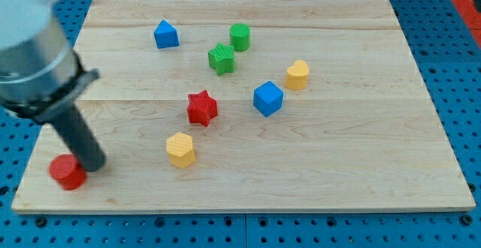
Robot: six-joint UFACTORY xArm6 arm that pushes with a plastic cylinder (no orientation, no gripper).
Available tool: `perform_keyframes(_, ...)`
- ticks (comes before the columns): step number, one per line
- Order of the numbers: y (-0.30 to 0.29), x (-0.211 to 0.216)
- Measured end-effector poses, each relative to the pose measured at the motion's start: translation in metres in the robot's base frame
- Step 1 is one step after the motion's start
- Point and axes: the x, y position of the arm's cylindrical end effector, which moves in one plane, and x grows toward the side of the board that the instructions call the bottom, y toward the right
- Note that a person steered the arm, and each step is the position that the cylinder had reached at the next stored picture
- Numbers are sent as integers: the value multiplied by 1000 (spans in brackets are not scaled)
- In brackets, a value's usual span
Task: Move red star to the bottom right
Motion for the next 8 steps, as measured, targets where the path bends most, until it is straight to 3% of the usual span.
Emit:
perform_keyframes(1,-51,-3)
perform_keyframes(3,-57,-29)
perform_keyframes(5,-18,-66)
perform_keyframes(7,39,-54)
perform_keyframes(8,68,-67)
